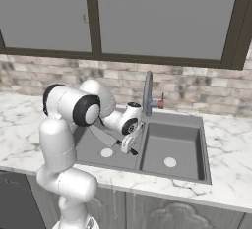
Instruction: Move the cutting board and knife to the sink. Then move spray from the cabinet to the counter.
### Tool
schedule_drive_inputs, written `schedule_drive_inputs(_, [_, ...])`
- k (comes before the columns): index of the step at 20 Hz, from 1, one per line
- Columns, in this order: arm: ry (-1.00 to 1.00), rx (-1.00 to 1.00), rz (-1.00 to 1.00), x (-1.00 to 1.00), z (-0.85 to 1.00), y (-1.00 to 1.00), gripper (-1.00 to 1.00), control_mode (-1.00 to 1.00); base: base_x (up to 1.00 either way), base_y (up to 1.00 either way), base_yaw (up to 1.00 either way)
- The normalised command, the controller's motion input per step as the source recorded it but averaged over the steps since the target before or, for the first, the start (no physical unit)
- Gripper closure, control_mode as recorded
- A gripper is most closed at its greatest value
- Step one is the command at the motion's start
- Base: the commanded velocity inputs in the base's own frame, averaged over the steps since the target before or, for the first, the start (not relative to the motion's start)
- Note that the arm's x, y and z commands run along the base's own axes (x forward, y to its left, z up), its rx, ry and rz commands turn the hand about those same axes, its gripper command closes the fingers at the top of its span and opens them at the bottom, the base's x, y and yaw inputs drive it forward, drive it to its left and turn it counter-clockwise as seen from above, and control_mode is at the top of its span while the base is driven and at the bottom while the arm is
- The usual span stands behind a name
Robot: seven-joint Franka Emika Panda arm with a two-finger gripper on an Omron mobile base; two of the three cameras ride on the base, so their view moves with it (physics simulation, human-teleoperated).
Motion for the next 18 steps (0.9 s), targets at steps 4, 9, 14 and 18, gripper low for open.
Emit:
schedule_drive_inputs(4, [0.00, 0.00, 0.00, -0.47, 0.72, 0.00, -1.00, -1.00, 0.00, 0.00, 0.00])
schedule_drive_inputs(9, [0.00, 0.00, -0.04, -0.61, 0.67, 0.02, -1.00, -1.00, 0.00, 0.00, 0.00])
schedule_drive_inputs(14, [0.00, 0.00, -0.11, -0.77, 0.60, 0.11, -1.00, -1.00, 0.00, 0.00, 0.00])
schedule_drive_inputs(18, [0.00, 0.03, -0.22, -0.84, 0.57, 0.15, -1.00, -1.00, 0.00, 0.00, 0.00])
